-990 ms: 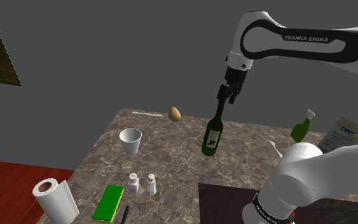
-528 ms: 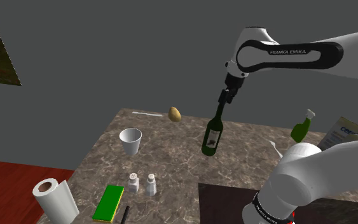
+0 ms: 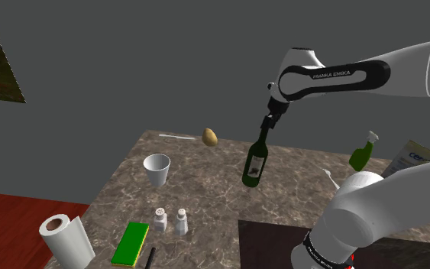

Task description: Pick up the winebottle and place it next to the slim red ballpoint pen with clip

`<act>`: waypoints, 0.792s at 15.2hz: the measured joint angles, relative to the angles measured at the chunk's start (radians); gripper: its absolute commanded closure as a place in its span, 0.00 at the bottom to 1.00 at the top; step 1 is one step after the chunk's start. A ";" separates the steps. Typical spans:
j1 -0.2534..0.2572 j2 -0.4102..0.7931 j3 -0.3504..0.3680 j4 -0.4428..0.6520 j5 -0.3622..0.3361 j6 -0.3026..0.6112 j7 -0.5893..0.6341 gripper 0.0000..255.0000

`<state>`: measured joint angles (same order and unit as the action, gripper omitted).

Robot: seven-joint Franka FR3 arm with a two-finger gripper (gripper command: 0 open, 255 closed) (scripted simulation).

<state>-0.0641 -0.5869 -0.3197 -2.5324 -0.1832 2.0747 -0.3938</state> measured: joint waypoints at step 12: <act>-0.001 0.013 -0.007 -0.026 -0.003 0.040 -0.001 1.00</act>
<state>-0.0648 -0.5740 -0.3268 -2.5581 -0.1864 2.1148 -0.3952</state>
